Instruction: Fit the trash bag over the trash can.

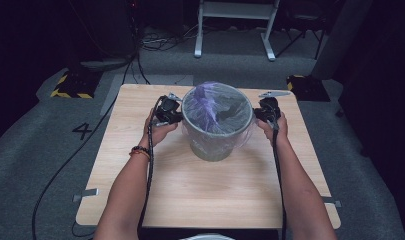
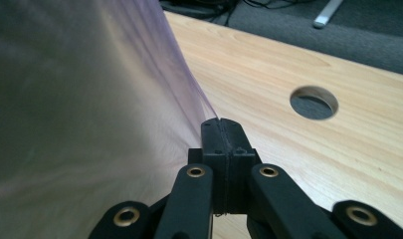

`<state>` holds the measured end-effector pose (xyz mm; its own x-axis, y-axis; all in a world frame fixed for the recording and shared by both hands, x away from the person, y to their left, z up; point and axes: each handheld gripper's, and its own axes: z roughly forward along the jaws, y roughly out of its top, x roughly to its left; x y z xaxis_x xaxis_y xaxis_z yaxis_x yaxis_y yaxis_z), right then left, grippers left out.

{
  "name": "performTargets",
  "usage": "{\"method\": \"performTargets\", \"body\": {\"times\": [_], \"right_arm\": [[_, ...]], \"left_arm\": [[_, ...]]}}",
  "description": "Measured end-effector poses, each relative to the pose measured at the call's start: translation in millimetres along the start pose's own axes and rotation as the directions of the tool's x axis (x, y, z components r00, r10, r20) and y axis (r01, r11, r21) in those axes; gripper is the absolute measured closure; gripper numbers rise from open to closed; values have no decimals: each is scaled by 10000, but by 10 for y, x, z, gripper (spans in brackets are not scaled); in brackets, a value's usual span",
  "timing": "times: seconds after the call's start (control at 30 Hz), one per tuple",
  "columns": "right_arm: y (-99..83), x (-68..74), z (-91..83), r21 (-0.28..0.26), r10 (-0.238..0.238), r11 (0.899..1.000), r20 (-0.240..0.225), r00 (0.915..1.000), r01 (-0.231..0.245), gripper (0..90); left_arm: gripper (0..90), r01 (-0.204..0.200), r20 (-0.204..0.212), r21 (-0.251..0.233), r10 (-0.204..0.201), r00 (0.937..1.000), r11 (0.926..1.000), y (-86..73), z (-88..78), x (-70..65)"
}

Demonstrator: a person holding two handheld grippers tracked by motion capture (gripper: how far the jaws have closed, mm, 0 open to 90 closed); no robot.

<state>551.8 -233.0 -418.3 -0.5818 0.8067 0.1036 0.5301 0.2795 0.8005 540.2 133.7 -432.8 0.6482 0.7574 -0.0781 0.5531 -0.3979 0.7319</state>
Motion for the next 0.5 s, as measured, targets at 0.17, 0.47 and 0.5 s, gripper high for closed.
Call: {"method": "performTargets", "body": {"times": [0.17,0.47,0.5], "right_arm": [[-85,-48,-83,-312,-48,9995,-29,10000,47,900],[-301,-150,-209,-897,16,9960,-140,9999,-28,761],[-310,-153,-218,-935,13,9956,-91,10000,-21,722]], "left_arm": [[839,-251,-168,-183,248,9996,9995,-75,-106,24],[787,-349,-349,-456,333,9988,9984,-287,-246,54],[762,-399,-423,-518,377,9984,9979,-300,-262,45]]}}
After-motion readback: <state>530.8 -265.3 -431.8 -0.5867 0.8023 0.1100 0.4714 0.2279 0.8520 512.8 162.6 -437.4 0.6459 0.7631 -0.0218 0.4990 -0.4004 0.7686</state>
